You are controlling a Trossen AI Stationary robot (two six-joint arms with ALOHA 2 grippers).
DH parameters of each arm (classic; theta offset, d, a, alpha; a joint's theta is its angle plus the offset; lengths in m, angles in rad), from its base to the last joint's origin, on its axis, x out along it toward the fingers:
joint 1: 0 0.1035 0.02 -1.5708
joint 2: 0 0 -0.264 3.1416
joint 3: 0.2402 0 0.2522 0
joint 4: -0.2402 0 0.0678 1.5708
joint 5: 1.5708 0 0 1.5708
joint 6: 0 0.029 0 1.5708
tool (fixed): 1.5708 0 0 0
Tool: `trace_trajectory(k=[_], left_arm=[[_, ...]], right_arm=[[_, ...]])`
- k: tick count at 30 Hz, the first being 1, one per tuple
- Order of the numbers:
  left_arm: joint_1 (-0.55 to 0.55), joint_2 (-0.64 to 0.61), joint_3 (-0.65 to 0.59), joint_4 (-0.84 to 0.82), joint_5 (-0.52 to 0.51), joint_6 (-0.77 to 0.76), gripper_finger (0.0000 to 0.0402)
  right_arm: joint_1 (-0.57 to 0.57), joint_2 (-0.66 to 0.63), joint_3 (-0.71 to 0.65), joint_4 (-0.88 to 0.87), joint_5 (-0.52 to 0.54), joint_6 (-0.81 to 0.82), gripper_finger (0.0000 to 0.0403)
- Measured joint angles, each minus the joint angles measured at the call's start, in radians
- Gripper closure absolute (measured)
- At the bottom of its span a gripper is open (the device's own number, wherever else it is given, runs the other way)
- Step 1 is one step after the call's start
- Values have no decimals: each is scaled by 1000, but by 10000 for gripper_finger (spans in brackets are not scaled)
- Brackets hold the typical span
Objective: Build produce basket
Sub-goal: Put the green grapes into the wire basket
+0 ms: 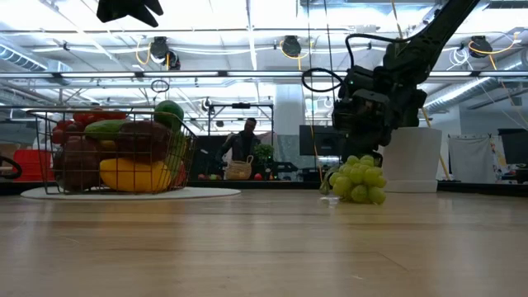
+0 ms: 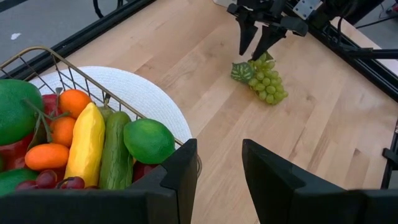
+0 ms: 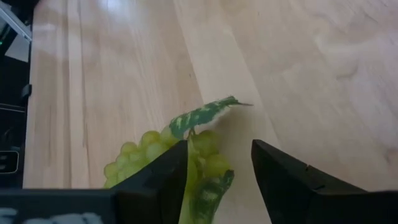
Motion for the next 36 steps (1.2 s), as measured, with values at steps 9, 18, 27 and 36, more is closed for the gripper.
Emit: trace_trajectory(k=[9,18,27,36], left_arm=[[0,0,0,0,0,0,275],[0,0,0,0,1,-4,275],[0,0,0,0,2,-4,275],[0,0,0,1,40,-27,275]], right_arm=[[0,0,-28,6,-4,0,252],[5,-45,-28,0,-5,68,262],[15,-111,-28,-63,63,63,240],[15,-79,-28,-51,56,52,249]])
